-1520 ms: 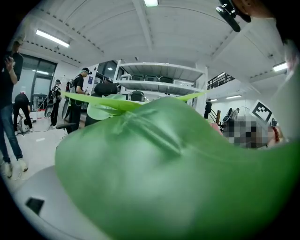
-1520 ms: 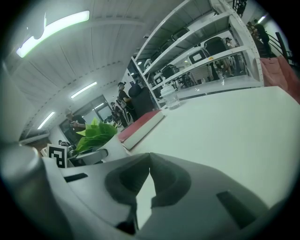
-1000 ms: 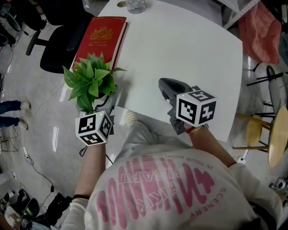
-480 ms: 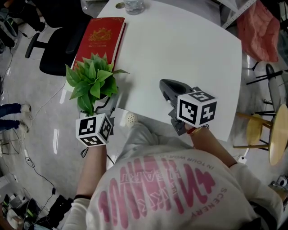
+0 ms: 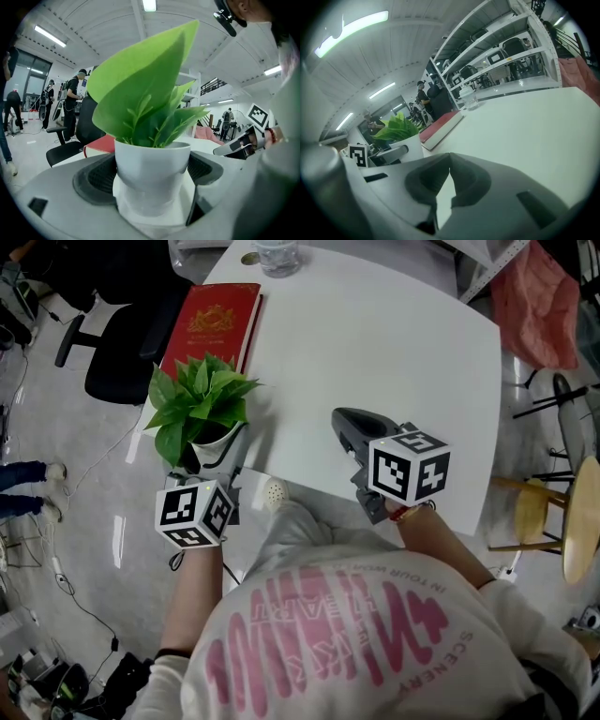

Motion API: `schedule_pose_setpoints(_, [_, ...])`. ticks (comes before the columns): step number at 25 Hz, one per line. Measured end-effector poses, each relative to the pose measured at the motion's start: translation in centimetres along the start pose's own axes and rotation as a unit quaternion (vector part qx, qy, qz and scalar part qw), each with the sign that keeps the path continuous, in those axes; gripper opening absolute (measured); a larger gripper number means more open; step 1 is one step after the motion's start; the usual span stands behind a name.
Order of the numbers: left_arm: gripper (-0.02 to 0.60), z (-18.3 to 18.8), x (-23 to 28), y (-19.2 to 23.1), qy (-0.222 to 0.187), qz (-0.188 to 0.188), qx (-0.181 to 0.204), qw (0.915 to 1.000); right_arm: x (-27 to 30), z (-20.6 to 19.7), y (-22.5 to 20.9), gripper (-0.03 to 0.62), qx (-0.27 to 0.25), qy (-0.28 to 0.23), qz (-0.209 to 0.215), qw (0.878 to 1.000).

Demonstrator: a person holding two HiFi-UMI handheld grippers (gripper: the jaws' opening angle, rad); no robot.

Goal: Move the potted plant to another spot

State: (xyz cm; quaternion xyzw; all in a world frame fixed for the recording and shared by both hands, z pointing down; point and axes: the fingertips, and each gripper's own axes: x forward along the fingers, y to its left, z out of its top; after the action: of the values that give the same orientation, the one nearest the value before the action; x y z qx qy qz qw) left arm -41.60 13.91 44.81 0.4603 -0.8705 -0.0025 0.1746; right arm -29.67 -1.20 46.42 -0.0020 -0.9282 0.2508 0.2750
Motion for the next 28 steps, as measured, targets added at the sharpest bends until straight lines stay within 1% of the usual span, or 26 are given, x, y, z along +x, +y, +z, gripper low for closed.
schedule_pose_setpoints(3, [0.477, 1.2, -0.2, -0.4, -0.015, -0.009, 0.001, 0.9998, -0.1, 0.2, 0.2, 0.006, -0.002, -0.004, 0.0, 1.0])
schedule_pose_setpoints(6, [0.477, 3.4, 0.0, -1.2, -0.036, -0.026, 0.004, 0.999, -0.1, 1.2, 0.4, 0.006, -0.005, -0.011, -0.001, 1.0])
schedule_pose_setpoints(9, [0.476, 7.2, 1.5, -2.3, -0.051, -0.053, 0.009, 0.9972, -0.3, 4.3, 0.1, 0.006, -0.002, -0.021, -0.008, 1.0])
schedule_pose_setpoints(12, [0.476, 10.8, 3.5, -3.1, -0.072, -0.084, 0.019, 0.9937, -0.5, 7.3, -0.4, 0.006, 0.0, -0.047, -0.022, 0.999])
schedule_pose_setpoints(16, [0.476, 11.5, 3.4, -3.3, -0.097, -0.122, 0.024, 0.9875, -1.4, 6.9, -0.2, 0.006, -0.002, -0.082, -0.047, 0.996])
schedule_pose_setpoints(18, [0.476, 12.0, 3.3, -3.8, -0.104, -0.143, 0.031, 0.9837, -2.0, 7.0, 0.1, 0.006, 0.0, -0.096, -0.058, 0.994])
schedule_pose_setpoints(20, [0.476, 13.4, 4.2, -4.8, -0.108, -0.171, 0.039, 0.9786, -2.8, 8.4, 0.0, 0.006, 0.004, -0.113, -0.07, 0.991])
schedule_pose_setpoints(24, [0.476, 16.4, 6.8, -6.9, -0.113, -0.233, 0.047, 0.9648, -4.2, 11.4, -0.9, 0.006, 0.017, -0.15, -0.104, 0.983])
schedule_pose_setpoints(28, [0.476, 18.3, 8.3, -8.6, -0.119, -0.28, 0.057, 0.9508, -5.3, 12.9, -1.6, 0.006, 0.024, -0.181, -0.138, 0.974])
